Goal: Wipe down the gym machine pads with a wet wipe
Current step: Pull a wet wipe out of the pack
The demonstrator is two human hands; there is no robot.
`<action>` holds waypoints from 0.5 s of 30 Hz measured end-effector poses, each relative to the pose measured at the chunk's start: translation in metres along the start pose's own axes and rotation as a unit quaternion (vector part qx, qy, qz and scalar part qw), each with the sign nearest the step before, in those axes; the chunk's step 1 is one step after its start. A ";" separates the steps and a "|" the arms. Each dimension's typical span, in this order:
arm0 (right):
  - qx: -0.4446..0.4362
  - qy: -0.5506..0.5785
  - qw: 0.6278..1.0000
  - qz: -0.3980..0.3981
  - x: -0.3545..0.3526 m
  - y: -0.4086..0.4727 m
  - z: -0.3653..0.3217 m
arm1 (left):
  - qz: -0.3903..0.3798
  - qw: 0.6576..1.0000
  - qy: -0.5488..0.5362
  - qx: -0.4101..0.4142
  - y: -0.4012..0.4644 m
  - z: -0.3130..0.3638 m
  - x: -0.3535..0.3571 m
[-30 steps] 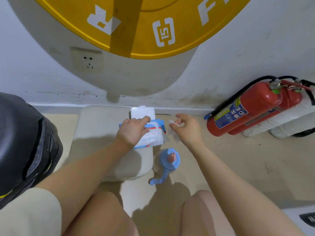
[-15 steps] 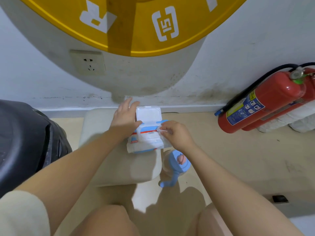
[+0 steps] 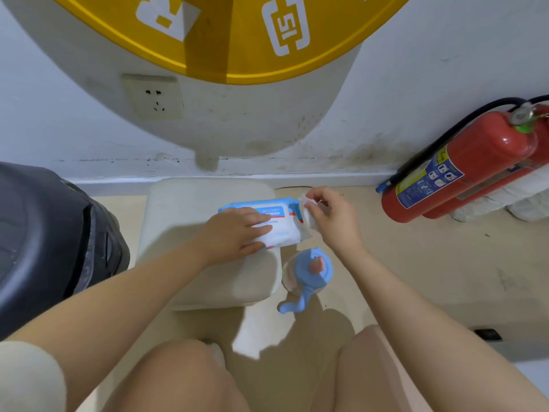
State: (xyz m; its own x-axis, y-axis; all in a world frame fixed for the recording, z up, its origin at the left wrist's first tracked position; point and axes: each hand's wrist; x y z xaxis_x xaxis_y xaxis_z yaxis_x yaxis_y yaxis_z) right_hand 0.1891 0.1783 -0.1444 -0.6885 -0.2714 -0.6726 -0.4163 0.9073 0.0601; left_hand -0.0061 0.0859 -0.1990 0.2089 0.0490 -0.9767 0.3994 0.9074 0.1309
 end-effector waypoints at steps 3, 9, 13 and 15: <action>-0.012 -0.046 0.998 -0.047 0.009 0.002 0.009 | -0.021 0.999 0.033 -0.005 -0.006 0.001 0.011; 0.085 0.056 0.988 -0.117 -0.028 -0.013 -0.048 | -0.186 0.963 -0.081 -0.177 0.026 0.028 -0.069; 0.106 0.115 0.972 -0.176 -0.108 -0.027 -0.122 | -0.117 0.867 -0.372 -0.310 0.054 0.064 -0.193; 0.150 0.174 0.956 -0.185 -0.151 -0.036 -0.162 | -0.127 0.862 -0.412 -0.267 0.055 0.086 -0.252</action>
State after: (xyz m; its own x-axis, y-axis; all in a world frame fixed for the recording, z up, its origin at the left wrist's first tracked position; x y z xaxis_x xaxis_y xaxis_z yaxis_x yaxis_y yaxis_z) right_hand 0.2120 0.1343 0.0739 -0.7048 -0.6345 -0.3173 -0.5168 0.7656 -0.3832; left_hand 0.0398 0.0881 0.0688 0.8260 -0.2930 -0.4816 0.1043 0.9190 -0.3802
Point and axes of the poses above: each hand's wrist, its own y-axis towards the middle knuckle, its own x-axis out of the palm, z = x × y, and after that the axes turned 4 degrees about y, right-handed
